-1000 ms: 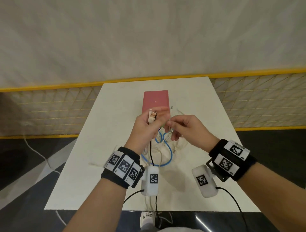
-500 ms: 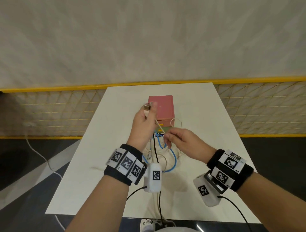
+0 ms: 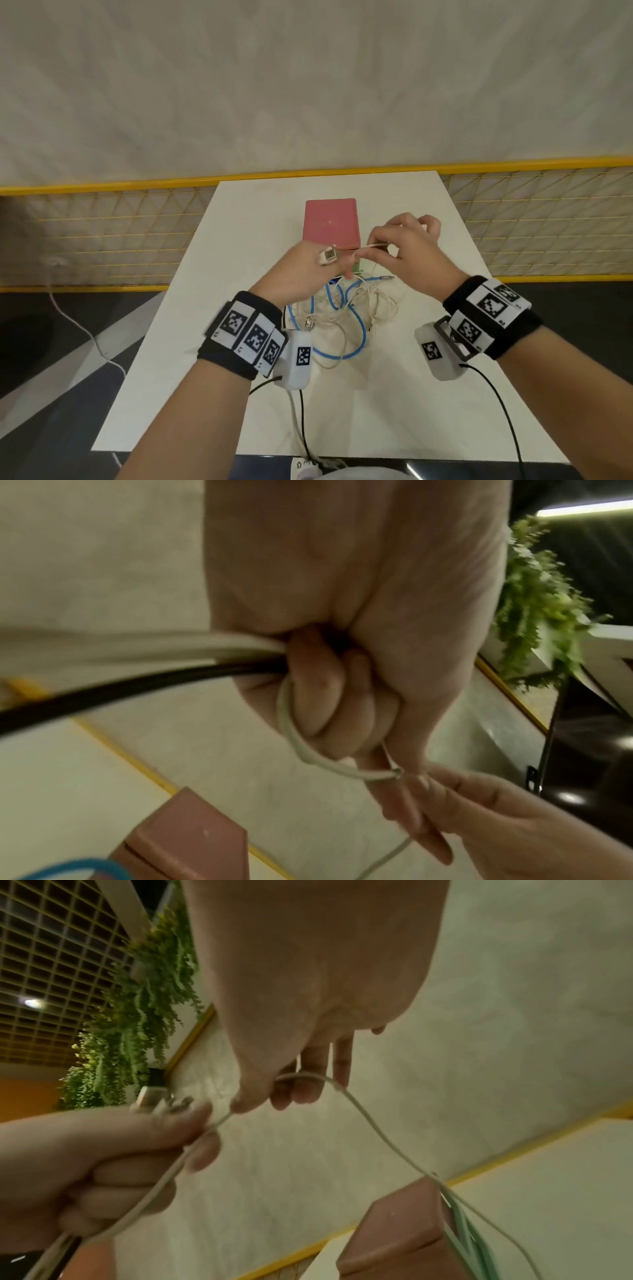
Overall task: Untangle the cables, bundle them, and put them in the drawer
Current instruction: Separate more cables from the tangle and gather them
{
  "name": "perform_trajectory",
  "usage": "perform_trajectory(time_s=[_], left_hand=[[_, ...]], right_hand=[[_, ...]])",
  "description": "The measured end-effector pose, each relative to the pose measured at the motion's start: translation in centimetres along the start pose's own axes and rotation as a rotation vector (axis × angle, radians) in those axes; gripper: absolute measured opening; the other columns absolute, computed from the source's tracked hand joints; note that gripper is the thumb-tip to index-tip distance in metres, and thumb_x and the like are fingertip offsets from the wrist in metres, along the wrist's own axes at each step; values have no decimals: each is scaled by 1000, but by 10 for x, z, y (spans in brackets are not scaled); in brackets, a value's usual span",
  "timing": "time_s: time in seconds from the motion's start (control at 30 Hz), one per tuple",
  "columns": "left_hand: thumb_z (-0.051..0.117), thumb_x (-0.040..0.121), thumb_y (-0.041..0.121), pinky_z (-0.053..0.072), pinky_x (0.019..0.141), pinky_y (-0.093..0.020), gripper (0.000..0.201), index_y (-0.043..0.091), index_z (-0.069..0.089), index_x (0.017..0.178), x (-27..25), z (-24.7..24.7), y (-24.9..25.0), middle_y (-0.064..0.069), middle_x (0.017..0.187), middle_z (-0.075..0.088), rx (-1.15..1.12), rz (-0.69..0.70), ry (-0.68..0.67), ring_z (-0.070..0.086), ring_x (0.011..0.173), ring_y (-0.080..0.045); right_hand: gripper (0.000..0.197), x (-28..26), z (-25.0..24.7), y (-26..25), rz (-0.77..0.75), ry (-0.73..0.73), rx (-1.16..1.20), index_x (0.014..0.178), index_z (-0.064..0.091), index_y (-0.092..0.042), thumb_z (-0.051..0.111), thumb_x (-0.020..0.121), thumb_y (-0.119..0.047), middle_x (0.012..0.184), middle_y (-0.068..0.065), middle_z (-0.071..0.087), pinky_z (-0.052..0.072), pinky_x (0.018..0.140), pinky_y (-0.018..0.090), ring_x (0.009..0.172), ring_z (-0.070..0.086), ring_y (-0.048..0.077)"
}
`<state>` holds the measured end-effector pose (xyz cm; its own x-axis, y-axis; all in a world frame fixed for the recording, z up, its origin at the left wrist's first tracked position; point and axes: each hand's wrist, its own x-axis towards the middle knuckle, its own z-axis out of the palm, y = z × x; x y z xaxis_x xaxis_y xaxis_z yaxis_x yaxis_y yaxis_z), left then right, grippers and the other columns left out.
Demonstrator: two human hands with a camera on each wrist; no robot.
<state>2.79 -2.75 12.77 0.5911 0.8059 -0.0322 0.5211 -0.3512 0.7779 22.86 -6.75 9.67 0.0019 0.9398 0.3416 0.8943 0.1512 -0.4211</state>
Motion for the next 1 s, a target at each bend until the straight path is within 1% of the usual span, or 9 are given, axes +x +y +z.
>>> perform_trajectory(time_s=[0.1, 0.2, 0.27, 0.37, 0.5, 0.73, 0.83, 0.9, 1.0], left_hand=[[58, 95, 41, 28, 41, -18, 37, 13, 71, 75, 5, -10, -9, -11, 63, 62, 106, -63, 212, 37, 37, -6], [59, 95, 37, 34, 50, -28, 36, 6, 70, 82, 13, -18, -23, -14, 69, 65, 208, -118, 478, 49, 53, -18], [60, 95, 30, 38, 55, -27, 19, 16, 72, 98, 14, -14, -23, -6, 76, 68, 236, -77, 506, 59, 65, -20], [61, 95, 31, 46, 65, -17, 38, 34, 57, 132, 12, 1, -10, 6, 86, 67, 96, 70, 333, 58, 65, -7], [52, 98, 41, 40, 57, -22, 31, 14, 62, 85, 17, 12, -2, 6, 67, 56, 129, 69, 210, 51, 59, -13], [50, 99, 43, 32, 48, -14, 40, 24, 53, 64, 16, -37, -10, 8, 55, 44, -122, -38, 750, 41, 42, 0], [56, 98, 33, 43, 62, -28, 16, 24, 68, 92, 13, -39, -19, 4, 67, 58, -31, -78, 729, 51, 56, -10], [59, 96, 28, 50, 76, -31, 36, 26, 56, 132, 9, -32, -21, -6, 93, 70, 57, -75, 740, 63, 81, -25], [61, 95, 31, 54, 69, -41, 63, 40, 31, 149, 6, -21, -18, -10, 71, 64, 205, -1, 663, 61, 69, -32]], right_hand=[[26, 4, -5, 8, 42, -112, 110, 77, 54, -29, 47, 93, -48, 71, -11, 57, 17, 102, 34, 78, 53, 3], [23, 5, -4, 19, 106, -175, 270, 80, 53, -22, 46, 97, -36, 72, -5, 59, 44, 84, 37, 72, 59, 18], [23, 6, -1, 15, 93, -190, 317, 83, 55, -15, 47, 97, -31, 75, 2, 61, 47, 72, 37, 76, 62, 24], [24, 11, 6, 1, 2, -173, 337, 84, 58, -8, 51, 96, -27, 76, 11, 58, 45, 68, 38, 69, 53, 23], [17, 19, 3, -15, -54, -89, 438, 85, 56, -6, 51, 97, -17, 77, 2, 53, 42, 69, 28, 70, 47, 12], [24, 14, 19, 29, 98, -260, 317, 86, 54, -13, 37, 101, -18, 79, -2, 54, 37, 67, 27, 72, 51, 15], [23, 24, 25, 32, 125, -200, 314, 84, 53, -19, 39, 101, -18, 84, 9, 58, 45, 65, 28, 75, 55, 20], [20, 37, 22, 26, 165, -100, 366, 89, 57, -17, 41, 100, -18, 94, 21, 56, 55, 63, 30, 75, 54, 25], [22, 55, 12, 11, 123, 43, 391, 104, 65, -12, 46, 99, -19, 89, 7, 49, 56, 77, 33, 74, 52, 13]])
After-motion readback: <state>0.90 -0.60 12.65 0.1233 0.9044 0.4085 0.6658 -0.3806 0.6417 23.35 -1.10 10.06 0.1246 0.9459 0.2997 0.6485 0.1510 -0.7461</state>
